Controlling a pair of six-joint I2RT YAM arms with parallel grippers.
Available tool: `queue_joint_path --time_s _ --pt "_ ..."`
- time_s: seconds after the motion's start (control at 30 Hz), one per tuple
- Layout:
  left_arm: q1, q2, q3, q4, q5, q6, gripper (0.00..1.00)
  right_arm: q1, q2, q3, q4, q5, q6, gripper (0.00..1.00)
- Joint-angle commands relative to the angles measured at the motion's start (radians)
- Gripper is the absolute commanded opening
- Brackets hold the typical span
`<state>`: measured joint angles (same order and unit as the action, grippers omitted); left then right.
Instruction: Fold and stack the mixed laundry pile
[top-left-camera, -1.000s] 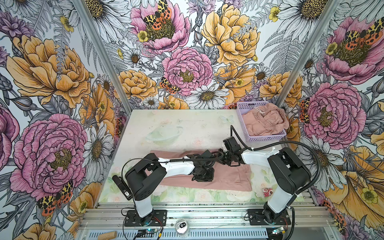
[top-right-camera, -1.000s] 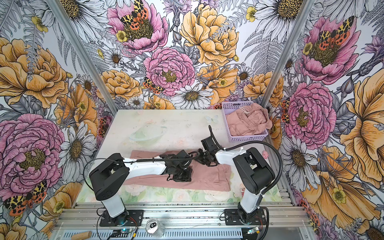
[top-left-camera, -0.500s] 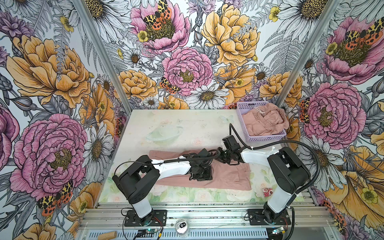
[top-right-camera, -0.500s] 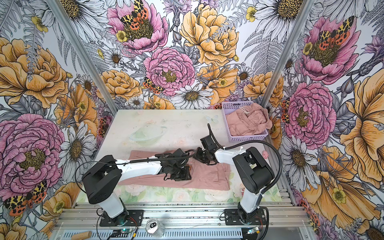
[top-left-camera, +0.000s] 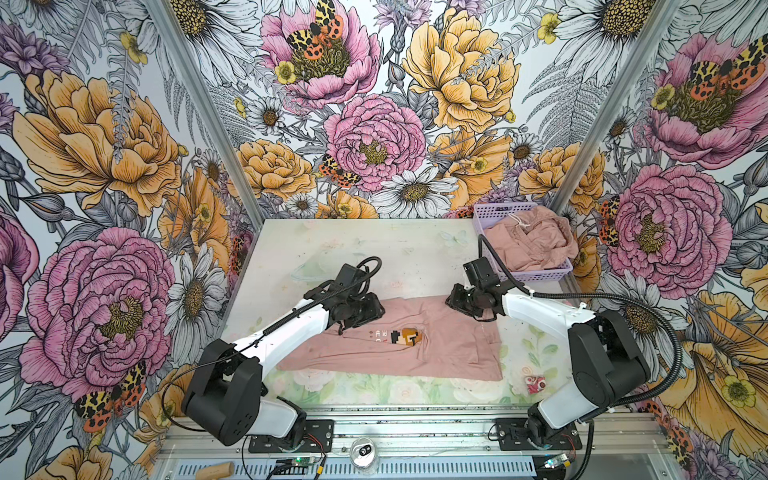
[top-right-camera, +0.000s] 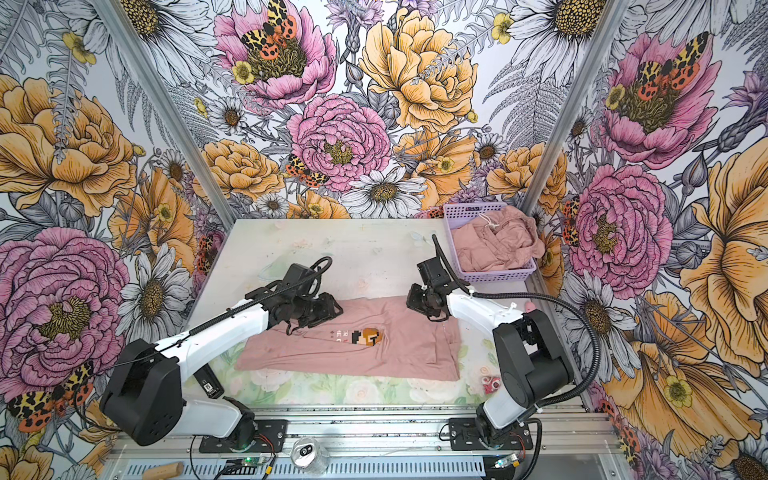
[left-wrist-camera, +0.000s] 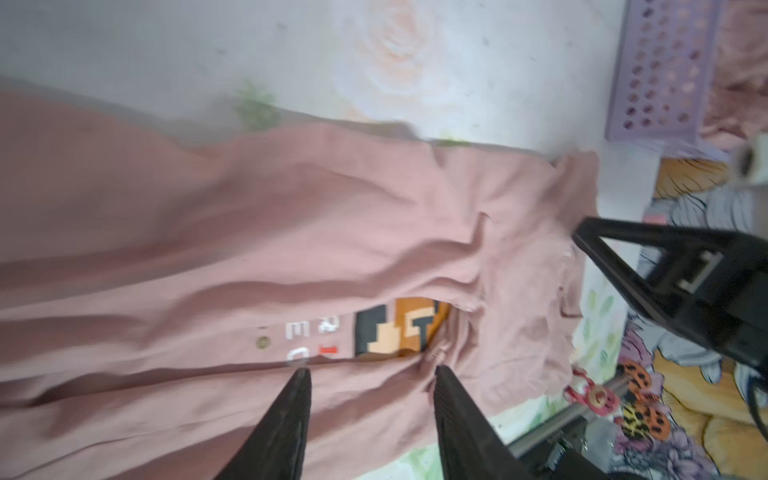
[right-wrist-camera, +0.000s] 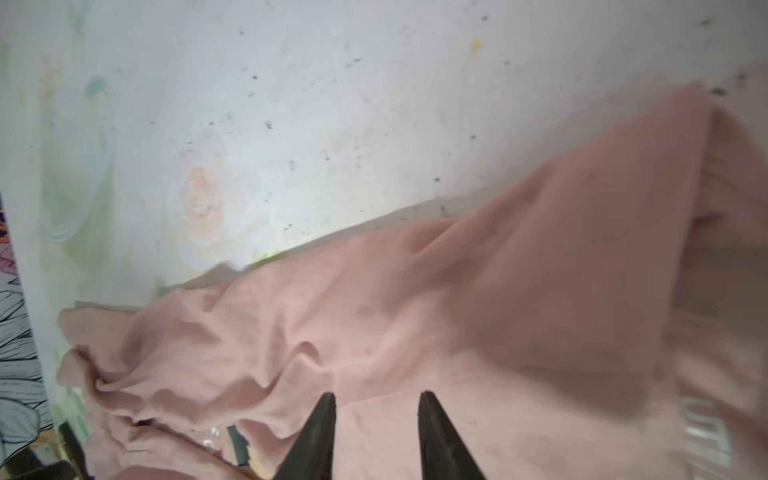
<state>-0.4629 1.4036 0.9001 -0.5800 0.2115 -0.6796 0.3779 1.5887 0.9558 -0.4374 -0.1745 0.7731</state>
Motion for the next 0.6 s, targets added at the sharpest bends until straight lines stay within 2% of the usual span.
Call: queue_joint_path --time_s 0.0,0.17,0.27,0.57 --pt "0.098 0.020 -0.013 -0.051 -0.090 0.107 0.50 -0.024 0.046 0.006 -0.062 0.108 -0.090 0.36" --pt "0.249 0.058 -0.019 -0.045 -0.142 0.151 0.50 -0.048 0.148 0.052 -0.062 0.161 -0.143 0.36" --pt "0.327 0.108 -0.030 -0.039 -0.138 0.180 0.51 -0.052 0.209 0.091 -0.070 0.171 -0.157 0.36" --pt "0.450 0.257 -0.044 -0.034 -0.146 0.179 0.51 -0.055 0.379 0.260 -0.113 0.221 -0.198 0.35"
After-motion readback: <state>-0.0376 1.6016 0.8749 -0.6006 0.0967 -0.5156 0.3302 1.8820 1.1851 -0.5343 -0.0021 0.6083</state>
